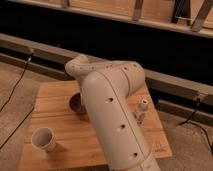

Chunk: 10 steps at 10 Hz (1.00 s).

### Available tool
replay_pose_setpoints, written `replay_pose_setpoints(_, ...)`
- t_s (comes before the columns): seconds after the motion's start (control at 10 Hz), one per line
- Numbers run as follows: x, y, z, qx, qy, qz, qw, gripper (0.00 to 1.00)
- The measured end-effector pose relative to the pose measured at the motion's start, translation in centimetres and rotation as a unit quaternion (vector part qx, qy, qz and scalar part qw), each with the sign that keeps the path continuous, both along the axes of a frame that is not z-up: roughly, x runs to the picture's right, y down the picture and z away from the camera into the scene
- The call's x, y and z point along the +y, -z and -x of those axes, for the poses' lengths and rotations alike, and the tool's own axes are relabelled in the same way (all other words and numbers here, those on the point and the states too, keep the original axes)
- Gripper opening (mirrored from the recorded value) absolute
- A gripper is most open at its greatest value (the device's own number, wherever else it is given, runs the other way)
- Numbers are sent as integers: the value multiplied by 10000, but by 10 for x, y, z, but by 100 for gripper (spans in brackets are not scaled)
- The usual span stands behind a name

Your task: Drag the ceramic bowl in a circle

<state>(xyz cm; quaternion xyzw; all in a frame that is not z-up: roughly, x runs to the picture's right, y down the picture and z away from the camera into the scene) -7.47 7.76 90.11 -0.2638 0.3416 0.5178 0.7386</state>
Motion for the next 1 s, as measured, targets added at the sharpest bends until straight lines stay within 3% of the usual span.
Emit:
replay_pose_setpoints(0.2, -4, 6, 12, -186, -48, 72, 9998, 80)
replay_pose_setpoints(0.5, -25, 35, 47, -661, 28, 77, 9978, 80)
replay_pose_setpoints(0.8, -34, 65, 55, -980, 93, 68, 9951, 80)
replay_pose_setpoints(1.0, -32, 79, 49, -1011, 100, 103, 9948, 80)
